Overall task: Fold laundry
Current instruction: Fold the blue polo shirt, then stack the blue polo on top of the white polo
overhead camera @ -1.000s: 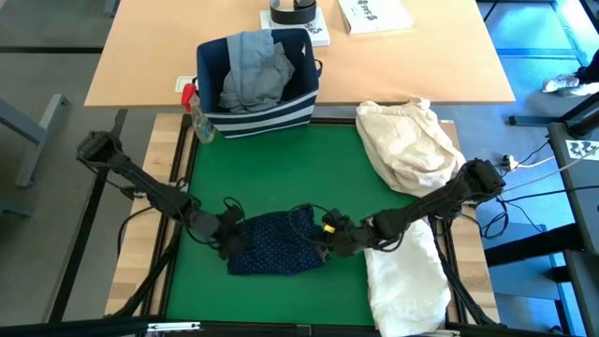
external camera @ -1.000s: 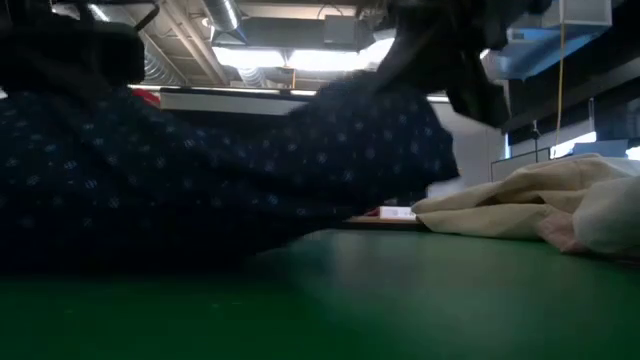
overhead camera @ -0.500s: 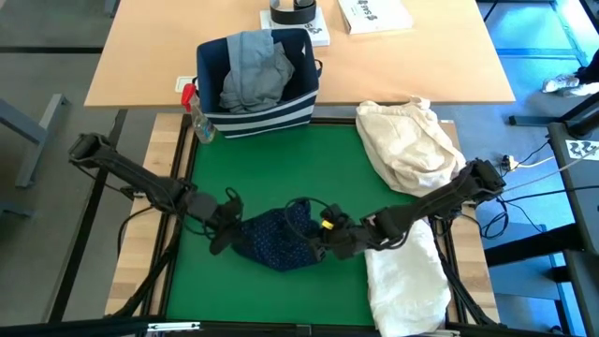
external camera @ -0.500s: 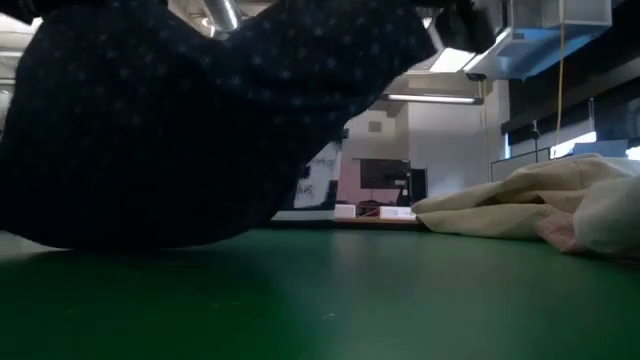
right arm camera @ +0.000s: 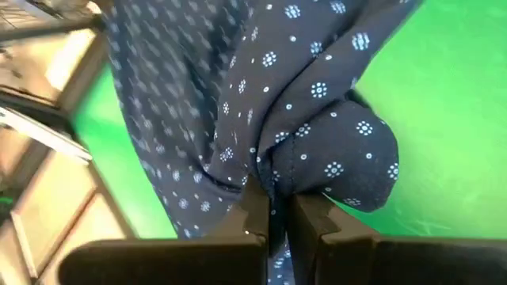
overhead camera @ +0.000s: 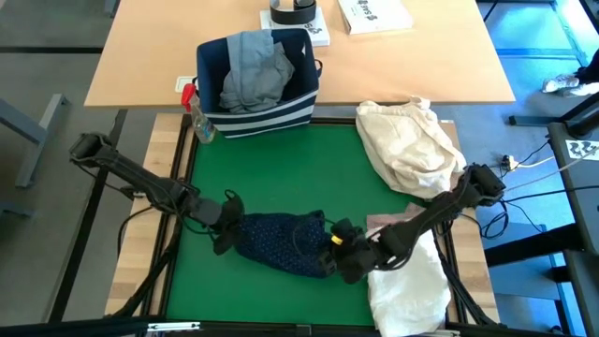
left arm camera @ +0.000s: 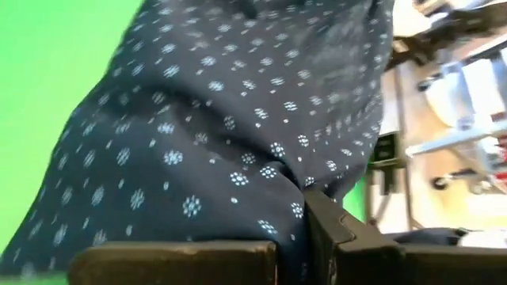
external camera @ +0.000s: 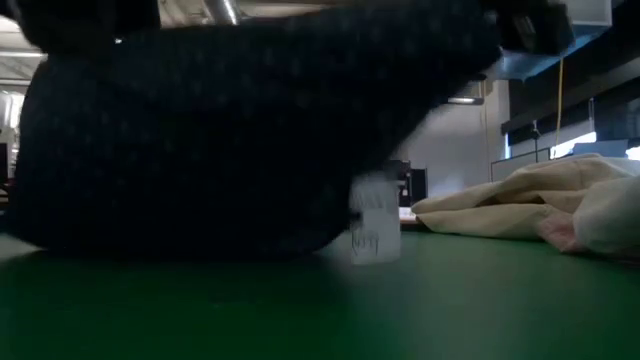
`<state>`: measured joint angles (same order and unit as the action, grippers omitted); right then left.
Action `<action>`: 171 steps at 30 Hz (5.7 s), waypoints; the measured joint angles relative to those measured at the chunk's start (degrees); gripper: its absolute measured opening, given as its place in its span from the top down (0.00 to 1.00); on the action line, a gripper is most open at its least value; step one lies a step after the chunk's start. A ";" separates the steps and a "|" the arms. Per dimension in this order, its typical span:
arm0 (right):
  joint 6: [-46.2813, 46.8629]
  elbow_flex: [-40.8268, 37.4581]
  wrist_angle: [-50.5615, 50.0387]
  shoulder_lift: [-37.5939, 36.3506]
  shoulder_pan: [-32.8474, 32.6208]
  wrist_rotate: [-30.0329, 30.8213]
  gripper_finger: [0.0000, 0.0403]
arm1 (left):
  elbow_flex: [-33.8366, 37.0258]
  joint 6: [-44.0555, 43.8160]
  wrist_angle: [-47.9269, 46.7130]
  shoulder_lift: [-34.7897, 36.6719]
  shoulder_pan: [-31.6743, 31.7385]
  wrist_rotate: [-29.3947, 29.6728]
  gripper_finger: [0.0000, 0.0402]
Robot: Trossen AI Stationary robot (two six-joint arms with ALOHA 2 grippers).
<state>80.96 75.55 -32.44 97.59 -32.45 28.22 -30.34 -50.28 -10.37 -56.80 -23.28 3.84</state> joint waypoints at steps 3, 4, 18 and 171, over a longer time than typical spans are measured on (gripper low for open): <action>2.92 -3.08 0.00 1.48 -0.89 -0.66 0.96 | 2.10 -1.80 0.09 -1.26 -1.58 2.17 0.95; 3.36 -3.88 0.19 2.04 -0.96 -0.87 0.96 | 2.77 -2.44 0.57 -1.90 -2.09 2.46 0.95; 1.26 -11.54 7.35 6.57 -0.90 -4.87 0.93 | 4.85 -11.20 4.81 -12.36 -11.55 3.78 0.91; 1.69 -23.45 59.25 15.07 6.26 -11.02 0.31 | 3.31 6.93 40.65 -41.72 6.02 -4.62 0.53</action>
<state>82.65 52.09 26.81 112.66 -26.18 17.21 -27.03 -43.35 30.28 -98.52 -17.26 -0.78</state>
